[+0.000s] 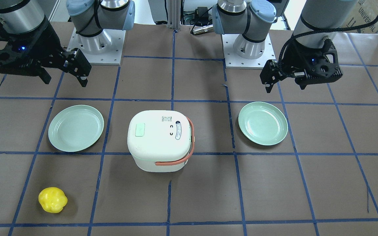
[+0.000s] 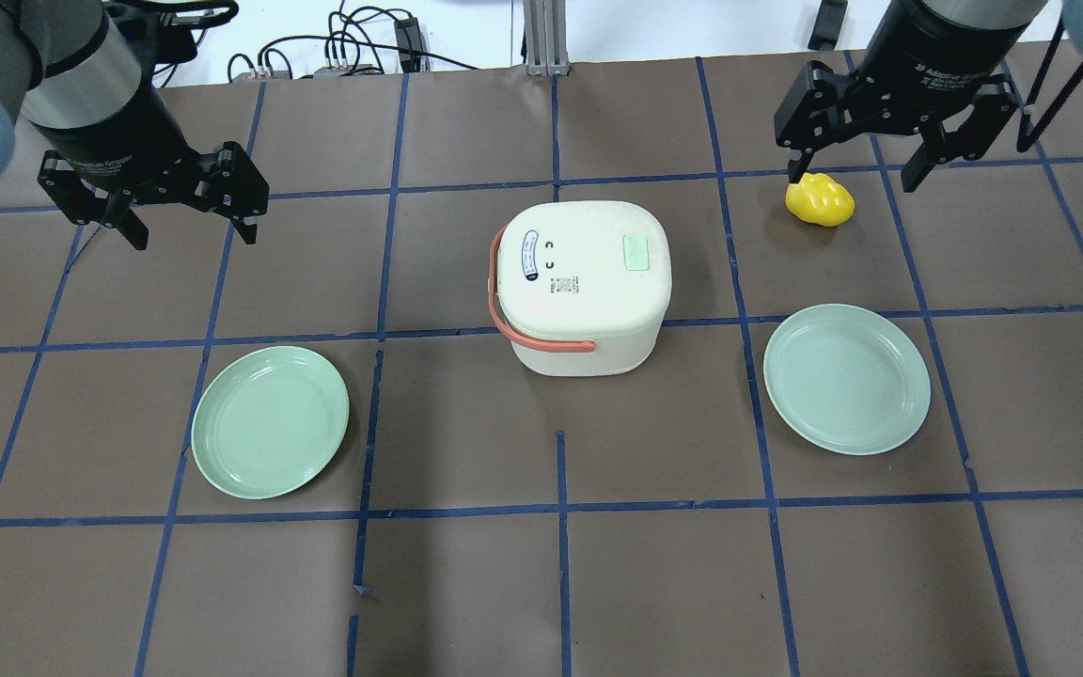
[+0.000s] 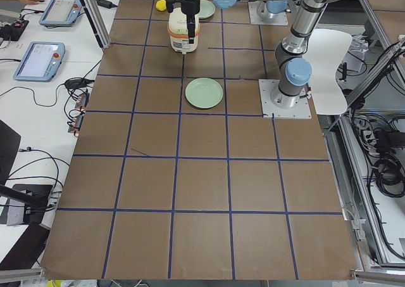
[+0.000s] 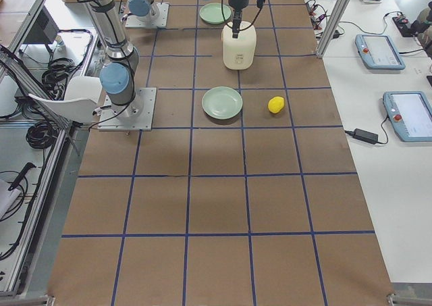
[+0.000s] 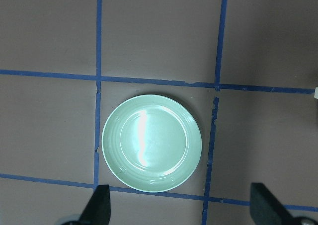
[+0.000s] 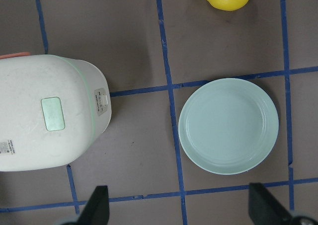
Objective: Press rice cooker button
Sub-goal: 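Move the right gripper toward the top of the white rice cooker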
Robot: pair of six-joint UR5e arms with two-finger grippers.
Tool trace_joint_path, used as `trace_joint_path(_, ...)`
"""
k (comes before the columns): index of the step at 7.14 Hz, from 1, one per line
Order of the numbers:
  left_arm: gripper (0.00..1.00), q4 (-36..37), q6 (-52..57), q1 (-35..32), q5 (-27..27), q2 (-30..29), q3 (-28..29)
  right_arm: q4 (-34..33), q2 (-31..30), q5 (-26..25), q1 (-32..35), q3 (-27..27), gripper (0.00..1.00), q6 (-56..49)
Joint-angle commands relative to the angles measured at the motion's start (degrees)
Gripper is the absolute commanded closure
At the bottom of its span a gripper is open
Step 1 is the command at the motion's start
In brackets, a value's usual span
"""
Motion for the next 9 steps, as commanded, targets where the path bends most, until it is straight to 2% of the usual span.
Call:
trace_joint_path(1,0.0,0.0,0.0,0.0,0.01,0.0,0.0,0.0,0.0,0.0,0.0,0.18,0.0,-0.17)
trace_joint_path(4,0.0,0.0,0.0,0.0,0.01,0.0,0.0,-0.61,0.96,0.18,1.05,-0.78,0.0,1.4)
trace_joint_path(6,0.0,0.0,0.0,0.0,-0.07,0.0,0.0,-4.28,2.71,1.76,7.61,-0.61,0.0,10.4)
trace_joint_path(8,0.0,-0.09,0.0,0.0,-0.07,0.0,0.0,-10.86,6.57,1.67,13.25,-0.7,0.0,12.92)
trace_joint_path(9,0.0,0.0,0.0,0.0,0.01,0.0,0.0,-12.9,7.98,2.02,13.45,-0.26,0.38,12.75)
